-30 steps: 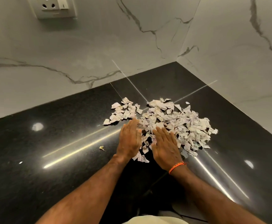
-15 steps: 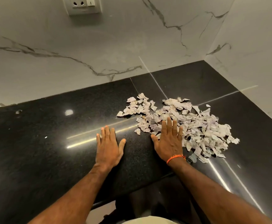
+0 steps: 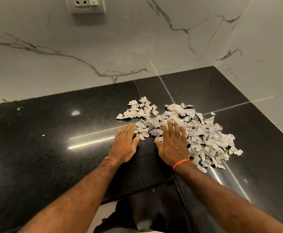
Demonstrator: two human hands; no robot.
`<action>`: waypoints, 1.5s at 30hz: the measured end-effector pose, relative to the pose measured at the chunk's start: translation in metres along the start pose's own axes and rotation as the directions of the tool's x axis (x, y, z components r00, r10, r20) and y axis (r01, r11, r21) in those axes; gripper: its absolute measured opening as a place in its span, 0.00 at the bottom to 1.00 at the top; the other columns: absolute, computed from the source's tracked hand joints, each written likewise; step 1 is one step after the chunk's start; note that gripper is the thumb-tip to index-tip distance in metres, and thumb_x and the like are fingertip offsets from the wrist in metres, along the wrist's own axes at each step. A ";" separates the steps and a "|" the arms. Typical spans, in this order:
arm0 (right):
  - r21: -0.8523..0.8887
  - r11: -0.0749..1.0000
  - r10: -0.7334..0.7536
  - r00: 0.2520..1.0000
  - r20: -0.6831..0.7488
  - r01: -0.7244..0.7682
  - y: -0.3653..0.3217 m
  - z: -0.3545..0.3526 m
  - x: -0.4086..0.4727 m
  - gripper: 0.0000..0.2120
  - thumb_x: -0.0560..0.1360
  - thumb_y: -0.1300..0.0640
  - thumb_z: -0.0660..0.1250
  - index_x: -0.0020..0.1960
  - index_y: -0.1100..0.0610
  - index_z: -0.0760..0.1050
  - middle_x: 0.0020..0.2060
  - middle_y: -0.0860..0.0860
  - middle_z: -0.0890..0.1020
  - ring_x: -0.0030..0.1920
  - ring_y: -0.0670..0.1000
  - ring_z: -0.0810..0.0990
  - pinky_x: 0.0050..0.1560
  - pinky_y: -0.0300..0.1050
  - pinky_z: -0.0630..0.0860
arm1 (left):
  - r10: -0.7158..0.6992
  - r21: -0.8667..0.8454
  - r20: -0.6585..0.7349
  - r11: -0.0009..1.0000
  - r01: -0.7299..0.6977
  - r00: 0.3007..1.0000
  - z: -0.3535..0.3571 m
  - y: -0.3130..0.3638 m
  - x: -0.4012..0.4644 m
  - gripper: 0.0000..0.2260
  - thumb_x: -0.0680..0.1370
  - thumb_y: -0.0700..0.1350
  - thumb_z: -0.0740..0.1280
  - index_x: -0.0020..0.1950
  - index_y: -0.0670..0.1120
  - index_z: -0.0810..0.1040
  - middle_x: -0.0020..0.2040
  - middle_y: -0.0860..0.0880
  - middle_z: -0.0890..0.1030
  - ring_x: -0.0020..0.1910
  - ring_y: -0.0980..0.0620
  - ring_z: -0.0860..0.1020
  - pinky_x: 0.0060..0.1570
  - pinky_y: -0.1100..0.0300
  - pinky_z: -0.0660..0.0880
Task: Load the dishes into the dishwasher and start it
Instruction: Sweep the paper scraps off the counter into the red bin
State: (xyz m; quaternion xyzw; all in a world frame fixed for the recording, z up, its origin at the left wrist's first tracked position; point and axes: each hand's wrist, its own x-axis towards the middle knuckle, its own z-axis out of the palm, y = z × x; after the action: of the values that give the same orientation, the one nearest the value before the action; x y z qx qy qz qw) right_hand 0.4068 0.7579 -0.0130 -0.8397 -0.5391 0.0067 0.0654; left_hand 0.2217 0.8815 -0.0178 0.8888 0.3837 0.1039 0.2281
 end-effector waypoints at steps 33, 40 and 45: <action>0.070 0.929 -0.369 0.899 0.235 0.363 0.008 -0.029 0.173 0.18 0.82 0.45 0.57 0.57 0.52 0.81 0.53 0.53 0.84 0.53 0.55 0.81 0.51 0.50 0.76 | 0.036 0.150 0.248 0.986 -0.075 0.968 0.008 -0.006 0.084 0.45 0.77 0.75 0.40 0.82 0.45 0.38 0.82 0.45 0.38 0.80 0.47 0.34 0.79 0.40 0.38; 0.028 0.991 -0.132 0.991 0.011 0.131 0.047 -0.031 0.160 0.17 0.79 0.52 0.55 0.56 0.52 0.81 0.52 0.52 0.85 0.55 0.54 0.80 0.57 0.55 0.76 | 0.181 -0.059 0.214 0.983 -0.172 0.960 0.023 0.012 0.097 0.44 0.78 0.75 0.44 0.83 0.47 0.44 0.83 0.46 0.44 0.81 0.51 0.38 0.80 0.47 0.38; 0.058 0.996 0.063 0.982 0.179 -0.074 0.073 -0.030 0.165 0.20 0.83 0.51 0.54 0.75 0.49 0.68 0.76 0.51 0.67 0.77 0.58 0.61 0.74 0.62 0.61 | 0.205 -0.004 0.256 0.977 -0.211 0.945 0.025 0.015 0.111 0.43 0.78 0.75 0.44 0.83 0.47 0.43 0.83 0.47 0.42 0.81 0.51 0.38 0.79 0.45 0.38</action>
State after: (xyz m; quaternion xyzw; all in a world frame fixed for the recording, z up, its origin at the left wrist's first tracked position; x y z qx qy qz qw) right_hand 0.5445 0.8740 0.0176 -0.8513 -0.5130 0.1011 0.0440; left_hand 0.3158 0.9452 -0.0316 0.9329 0.2564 0.0076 0.2528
